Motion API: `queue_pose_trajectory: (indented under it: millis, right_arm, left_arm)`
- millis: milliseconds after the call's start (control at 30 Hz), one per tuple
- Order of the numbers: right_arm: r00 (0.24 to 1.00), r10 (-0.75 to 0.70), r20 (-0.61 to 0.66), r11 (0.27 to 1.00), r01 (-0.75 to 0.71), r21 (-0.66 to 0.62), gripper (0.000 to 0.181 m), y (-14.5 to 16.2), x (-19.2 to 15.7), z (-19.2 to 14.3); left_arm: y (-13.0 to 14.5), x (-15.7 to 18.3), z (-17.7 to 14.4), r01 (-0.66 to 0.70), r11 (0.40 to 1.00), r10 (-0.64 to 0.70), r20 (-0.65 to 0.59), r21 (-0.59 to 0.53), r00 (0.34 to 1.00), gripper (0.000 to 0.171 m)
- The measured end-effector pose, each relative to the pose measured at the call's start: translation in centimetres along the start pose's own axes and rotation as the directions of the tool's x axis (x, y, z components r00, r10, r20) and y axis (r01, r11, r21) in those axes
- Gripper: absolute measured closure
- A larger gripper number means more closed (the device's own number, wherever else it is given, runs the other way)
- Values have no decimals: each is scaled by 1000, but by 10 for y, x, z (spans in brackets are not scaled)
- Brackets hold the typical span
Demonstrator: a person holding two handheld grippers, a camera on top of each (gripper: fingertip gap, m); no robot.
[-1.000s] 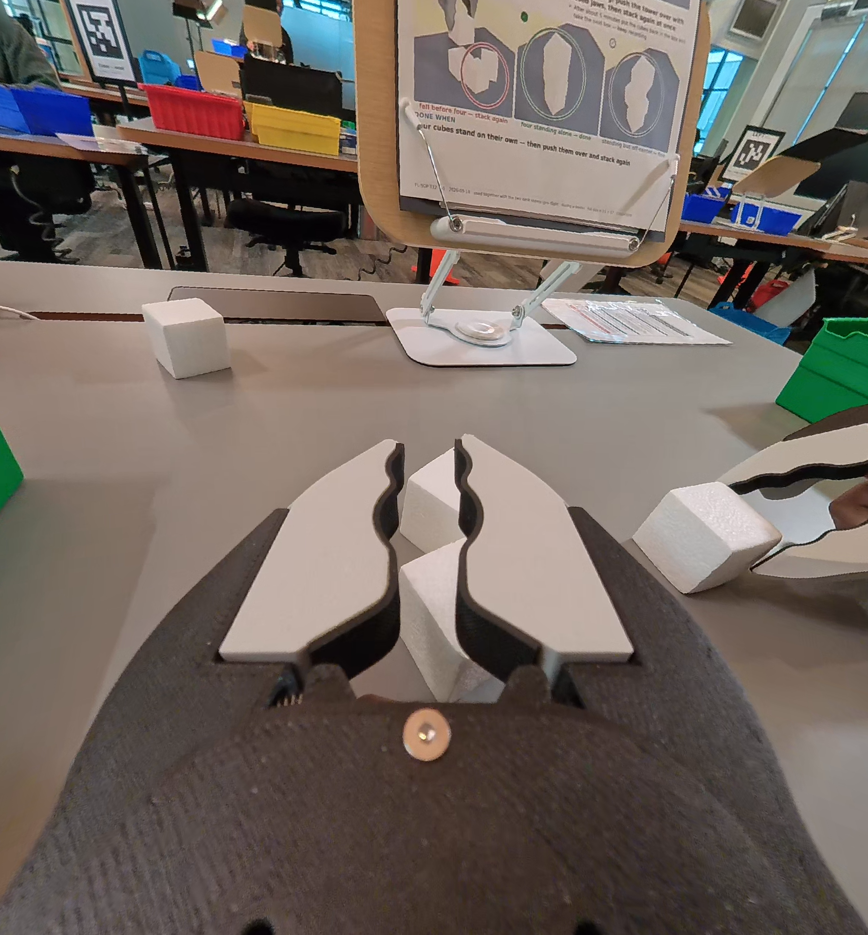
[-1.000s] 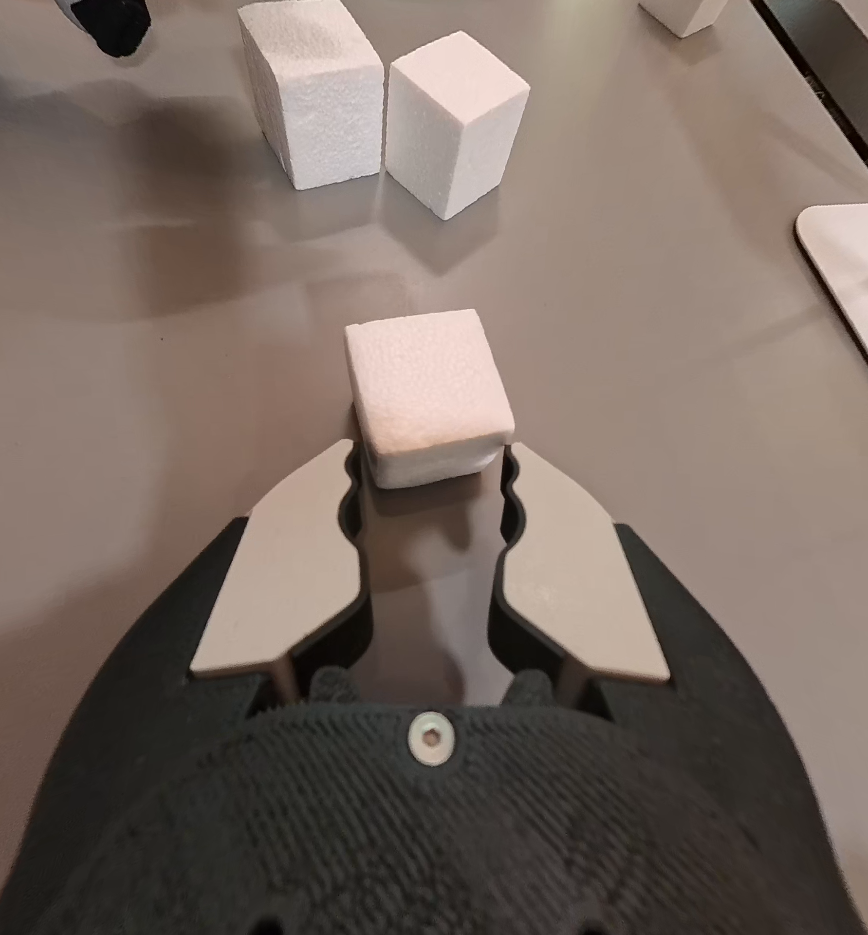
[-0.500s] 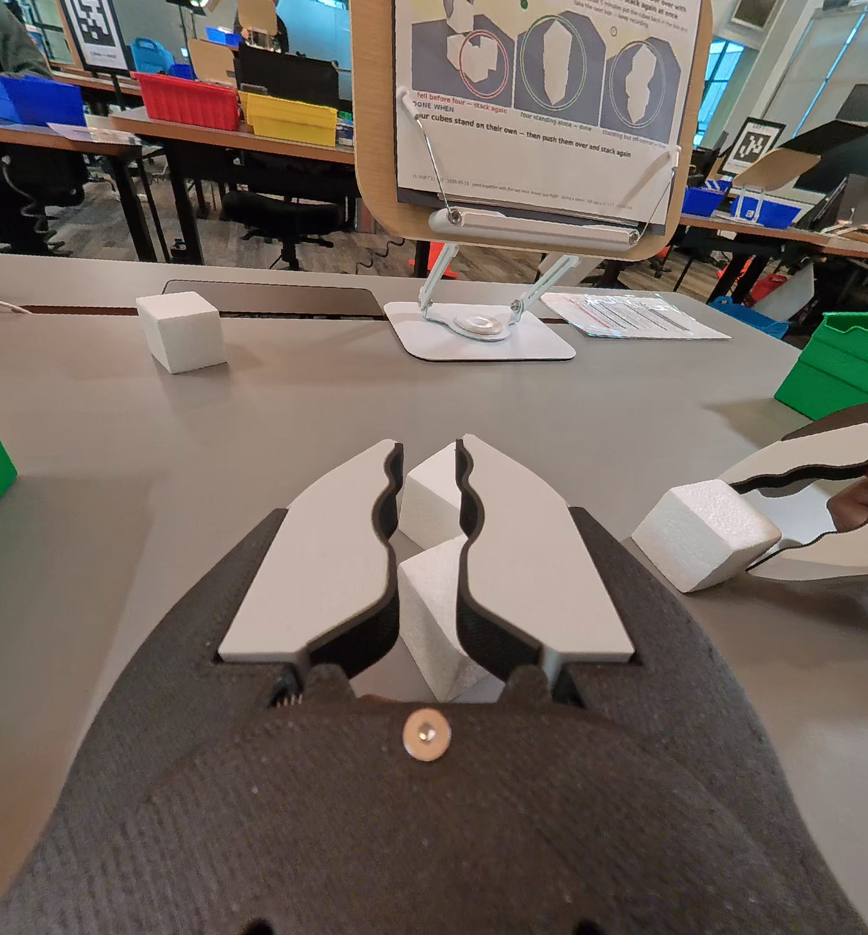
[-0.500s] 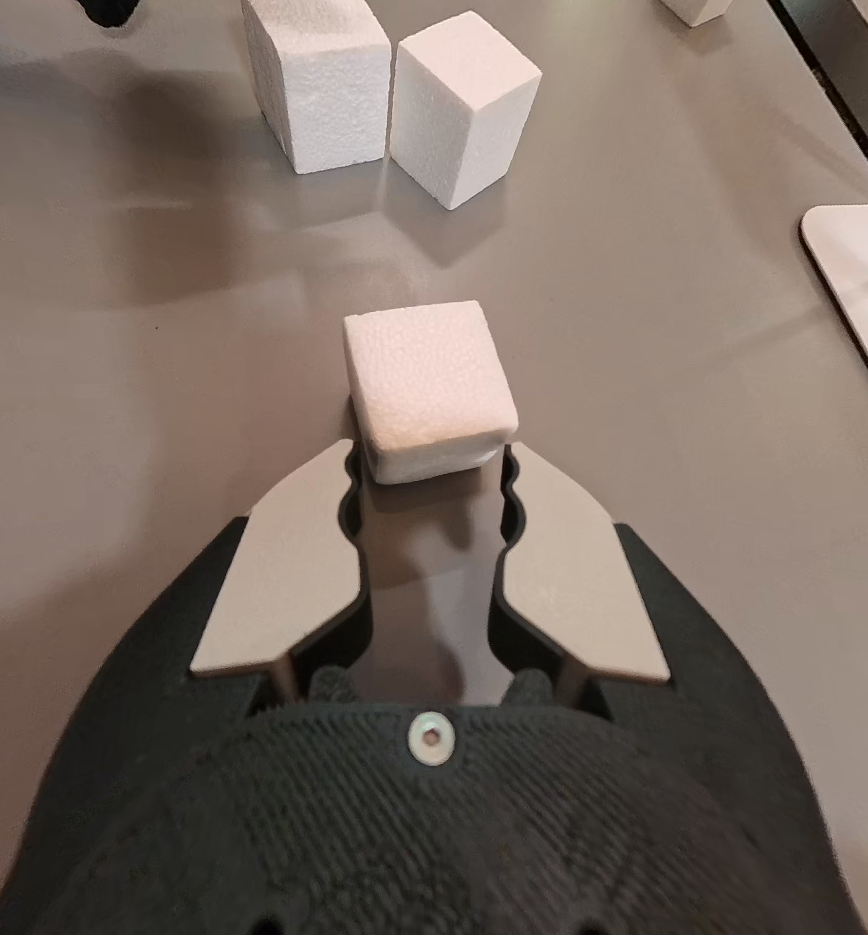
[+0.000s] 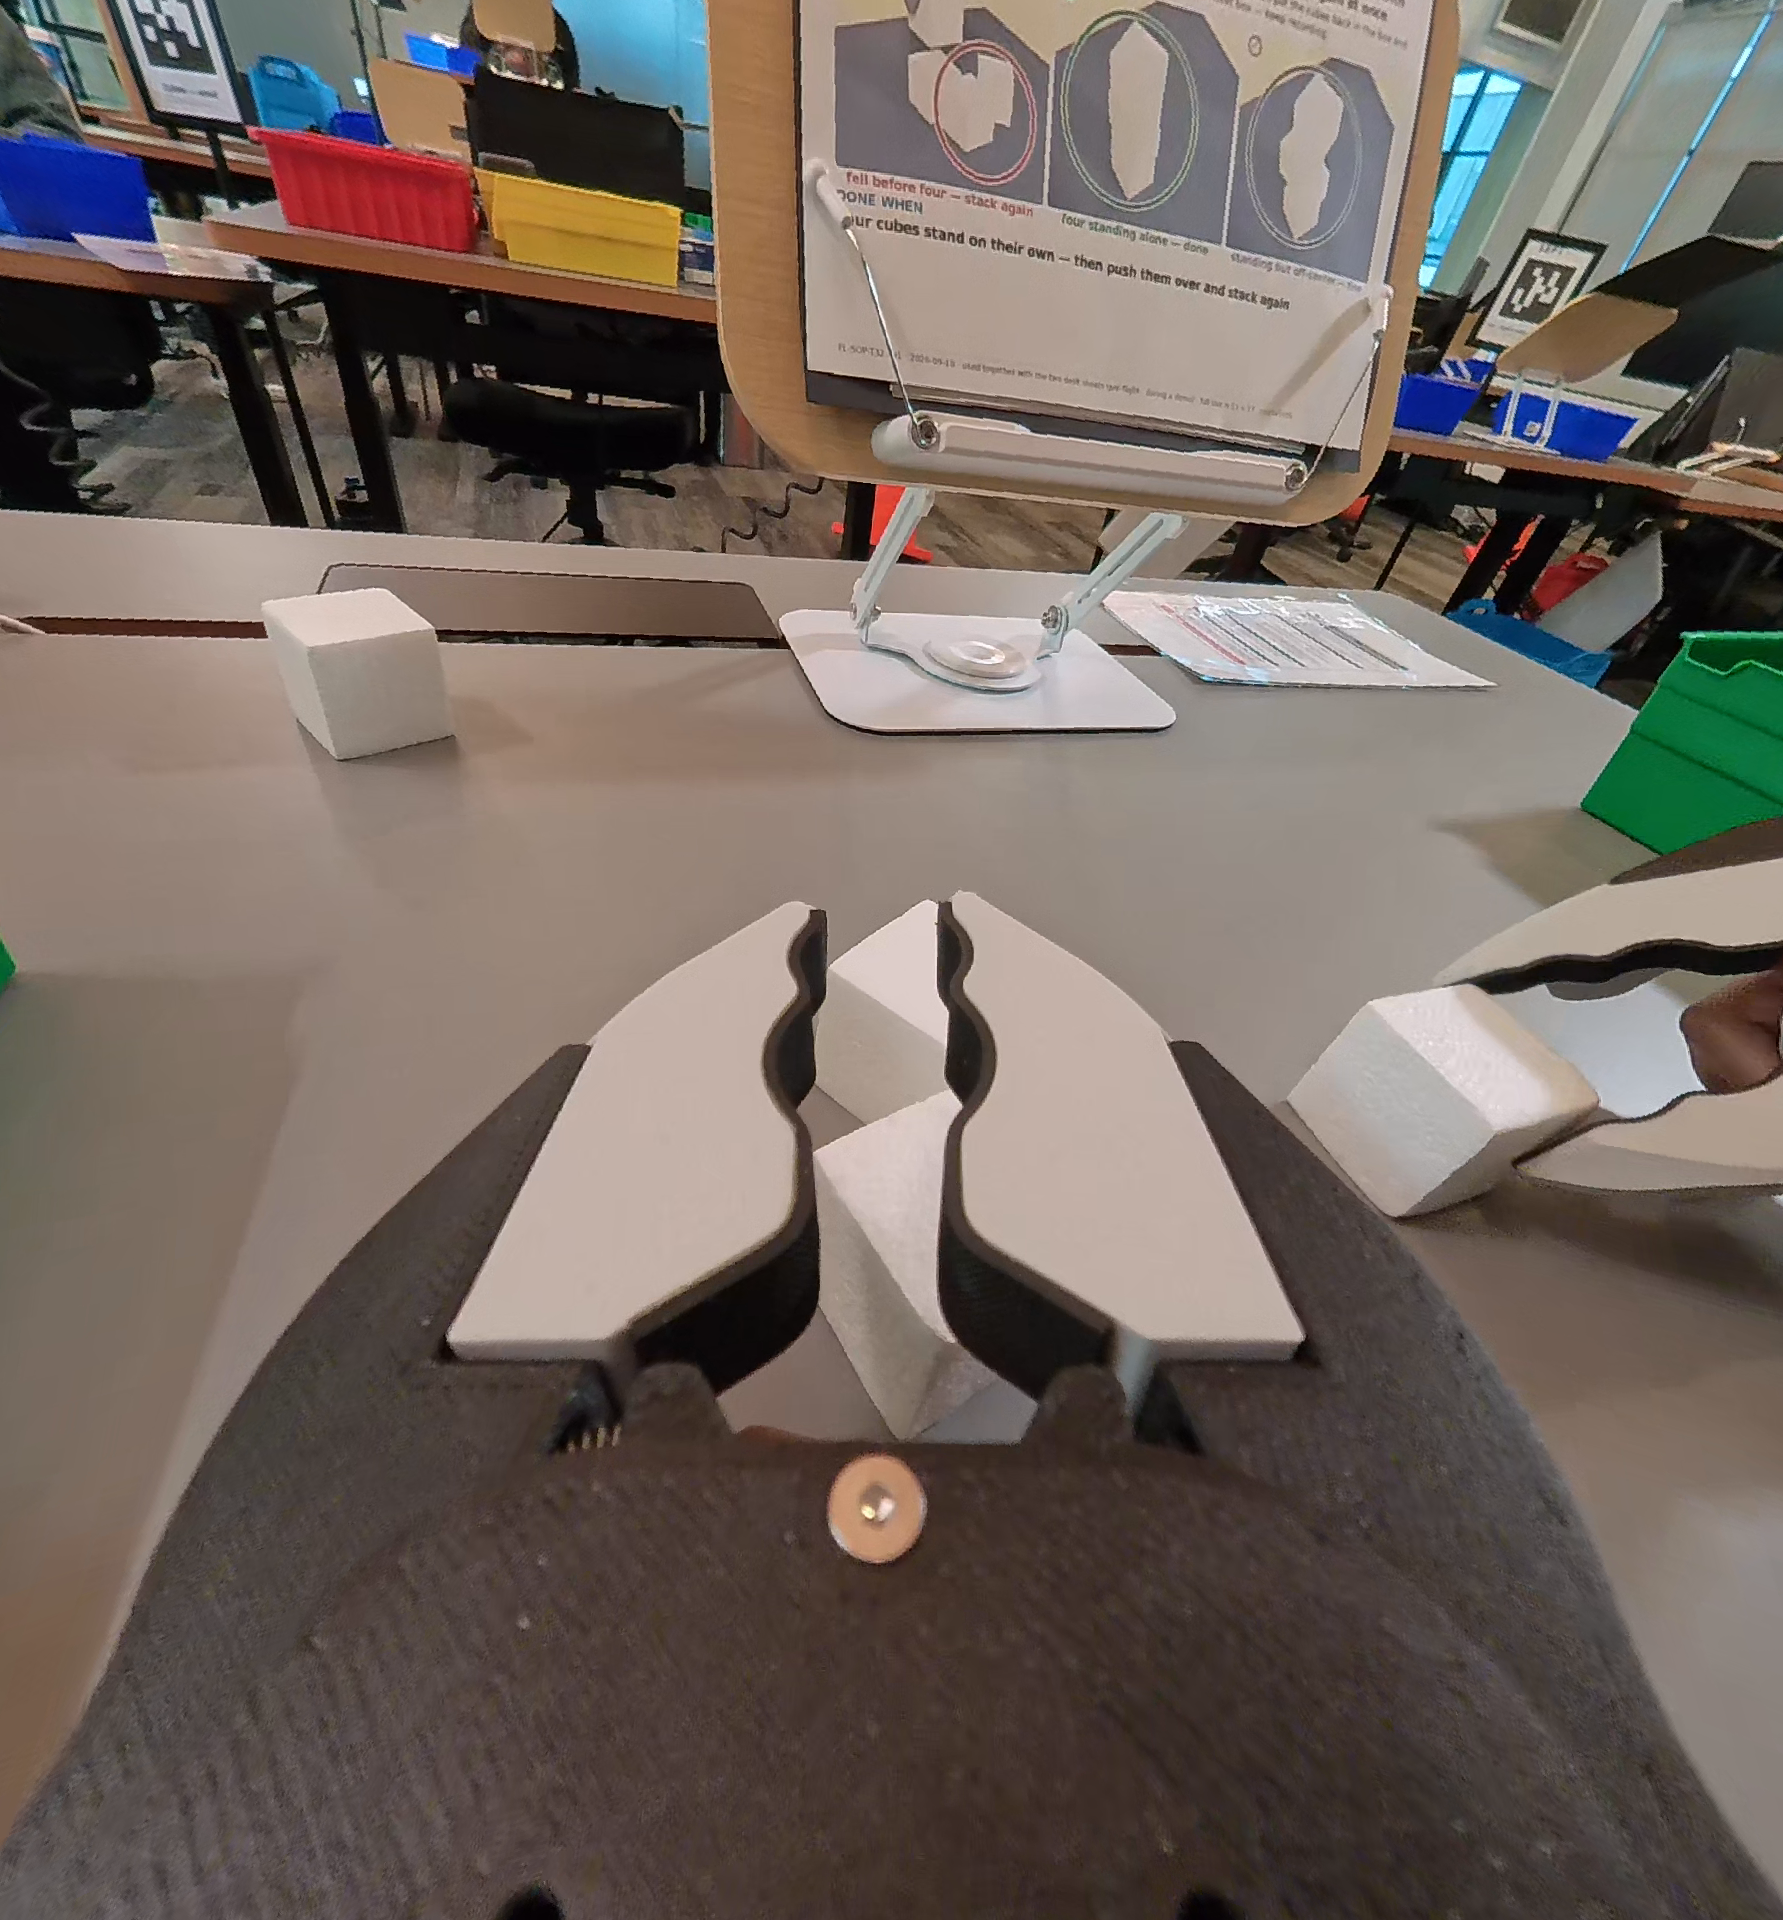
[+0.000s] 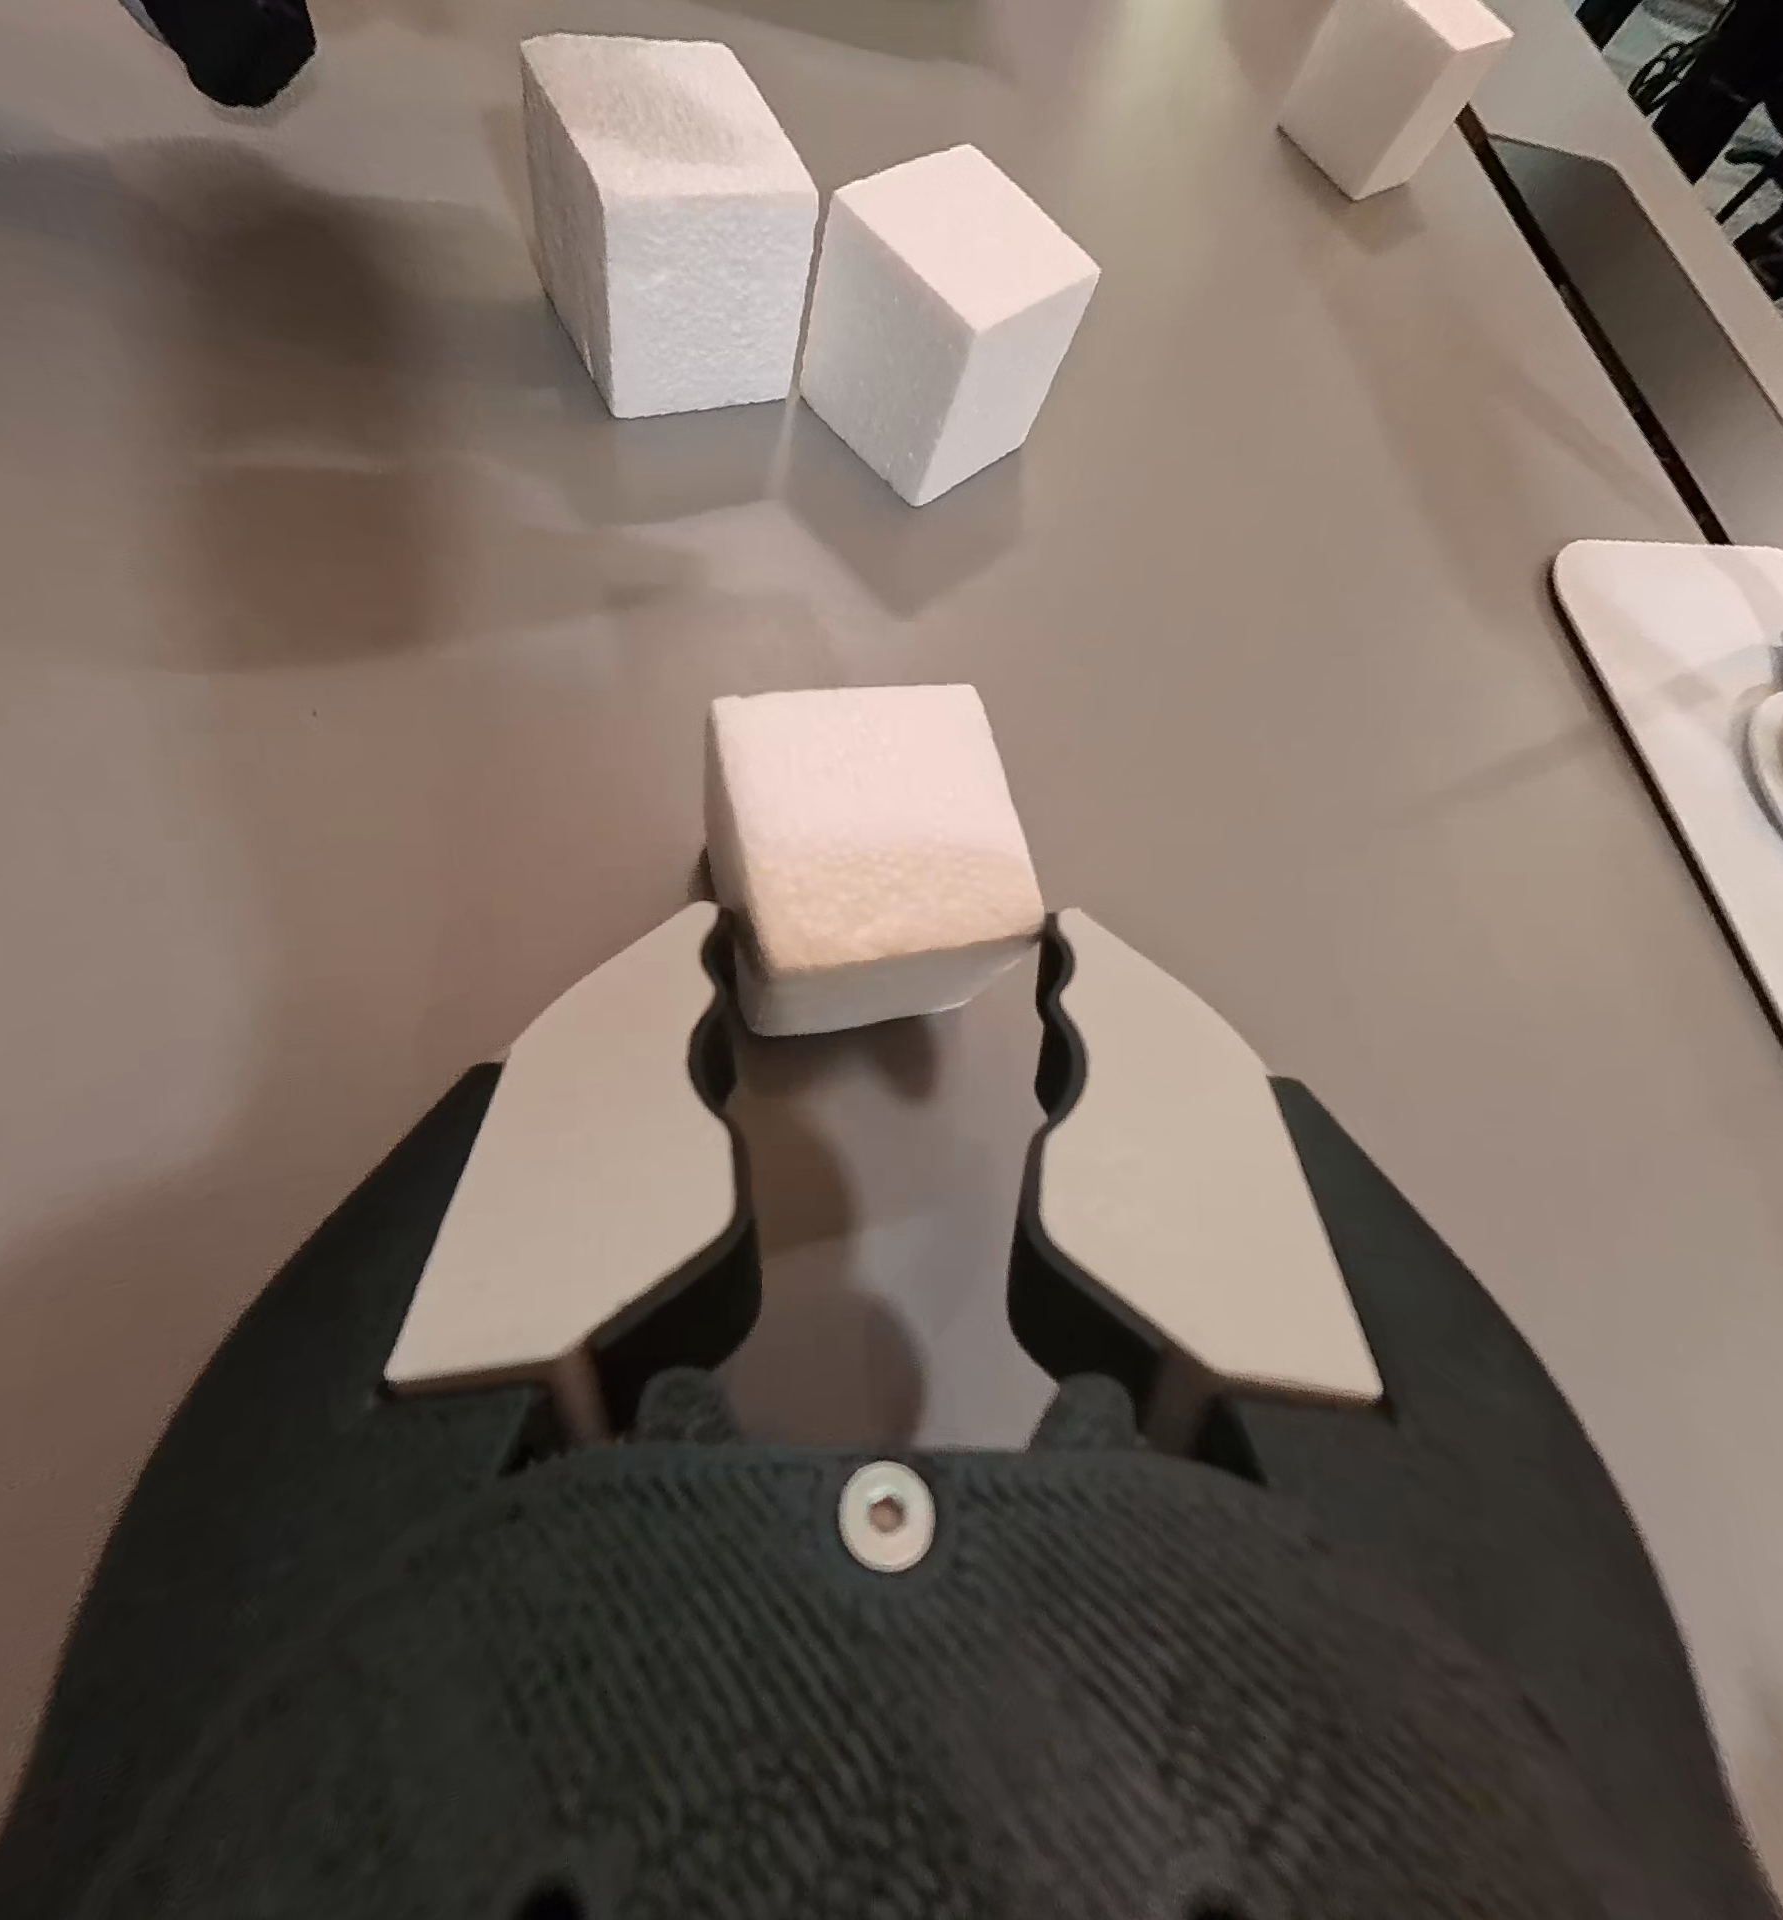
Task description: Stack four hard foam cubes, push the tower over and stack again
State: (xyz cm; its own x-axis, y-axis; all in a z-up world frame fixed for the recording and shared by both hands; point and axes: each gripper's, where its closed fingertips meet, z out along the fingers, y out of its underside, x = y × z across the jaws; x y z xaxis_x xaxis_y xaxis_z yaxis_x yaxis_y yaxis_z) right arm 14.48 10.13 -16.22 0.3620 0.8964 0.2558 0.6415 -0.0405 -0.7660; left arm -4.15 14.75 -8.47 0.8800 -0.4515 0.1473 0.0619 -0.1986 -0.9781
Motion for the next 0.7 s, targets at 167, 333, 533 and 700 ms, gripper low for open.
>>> queue_pose_trajectory:
  millis: [167,333,533,700]
  right_arm:
    - [1000,5,-30,1000,-6,-11,125,3,7,-2]
    - [998,10,-65,1000,-11,-24,125,7,14,-4]
    - [999,12,-49,1000,-12,-19,125,6,12,-4]
    - [999,17,-45,1000,-17,-18,125,7,11,-5]
  left_arm:
    - [0,0,0,-4,1000,4,1,0,1000,151]
    - [0,0,0,-1,1000,1,1,0,1000,151]
    - [0,0,0,0,1000,0,0,-1,1000,151]
    - [0,0,0,2,1000,-2,0,-2,1000,151]
